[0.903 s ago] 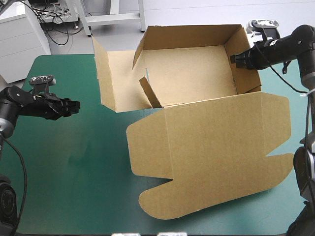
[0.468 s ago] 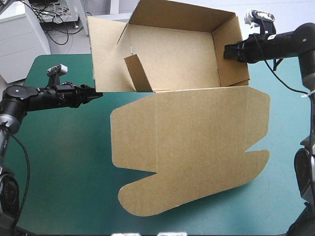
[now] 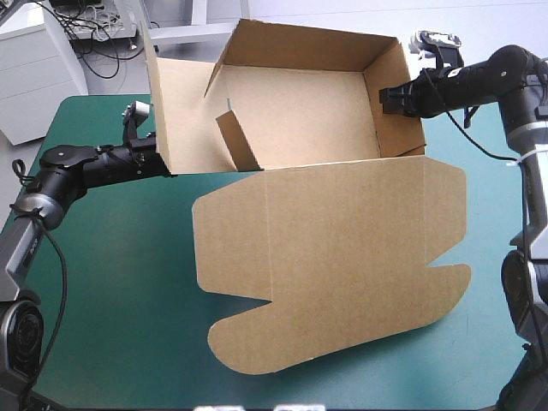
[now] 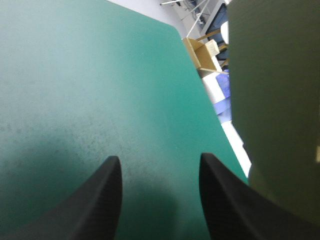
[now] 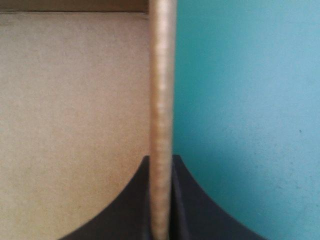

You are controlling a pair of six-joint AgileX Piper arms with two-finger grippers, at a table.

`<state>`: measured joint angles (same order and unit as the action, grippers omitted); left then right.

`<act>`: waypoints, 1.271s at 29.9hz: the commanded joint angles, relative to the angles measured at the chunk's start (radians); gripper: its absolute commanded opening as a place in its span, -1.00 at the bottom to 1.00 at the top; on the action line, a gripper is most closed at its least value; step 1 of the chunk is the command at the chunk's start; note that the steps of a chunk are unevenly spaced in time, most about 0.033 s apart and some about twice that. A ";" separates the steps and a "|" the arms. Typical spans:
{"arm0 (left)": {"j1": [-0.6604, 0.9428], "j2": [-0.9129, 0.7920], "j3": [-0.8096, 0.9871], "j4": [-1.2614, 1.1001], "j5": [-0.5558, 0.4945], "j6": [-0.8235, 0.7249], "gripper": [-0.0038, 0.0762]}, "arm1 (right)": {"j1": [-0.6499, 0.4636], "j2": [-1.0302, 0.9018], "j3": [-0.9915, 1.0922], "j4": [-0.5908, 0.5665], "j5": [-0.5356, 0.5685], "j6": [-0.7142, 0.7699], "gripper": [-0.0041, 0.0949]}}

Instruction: Fold the box

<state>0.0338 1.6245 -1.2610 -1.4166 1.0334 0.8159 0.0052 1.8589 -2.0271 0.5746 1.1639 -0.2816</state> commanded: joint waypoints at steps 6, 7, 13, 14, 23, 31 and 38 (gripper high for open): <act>-0.020 -0.040 -0.027 -0.289 0.036 0.019 0.10 | -0.001 -0.023 -0.023 -0.013 -0.055 0.022 -0.93; -0.020 -0.040 -0.029 -0.295 0.043 0.019 0.10 | -0.001 -0.020 -0.023 -0.022 -0.057 0.025 -0.93; -0.020 -0.040 -0.071 -0.303 0.111 0.018 0.10 | -0.001 -0.016 -0.023 -0.053 -0.068 0.029 -0.93; -0.020 -0.040 -0.088 -0.306 0.125 0.010 0.10 | -0.001 -0.016 -0.023 -0.055 -0.069 0.029 -0.93; -0.058 -0.040 -0.315 -0.201 0.124 -0.089 0.10 | -0.001 -0.016 -0.023 -0.083 -0.074 0.047 -0.93; -0.087 -0.040 -0.441 -0.023 0.103 -0.207 0.10 | -0.001 -0.016 -0.023 -0.083 -0.076 0.054 -0.93; -0.087 -0.040 -0.561 0.014 0.135 -0.272 0.10 | -0.001 -0.016 -0.023 -0.083 -0.074 0.057 -0.93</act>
<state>-0.0484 1.6294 -1.7484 -1.3537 1.1644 0.5800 0.0052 1.8991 -2.0262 0.4418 1.1335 -0.2364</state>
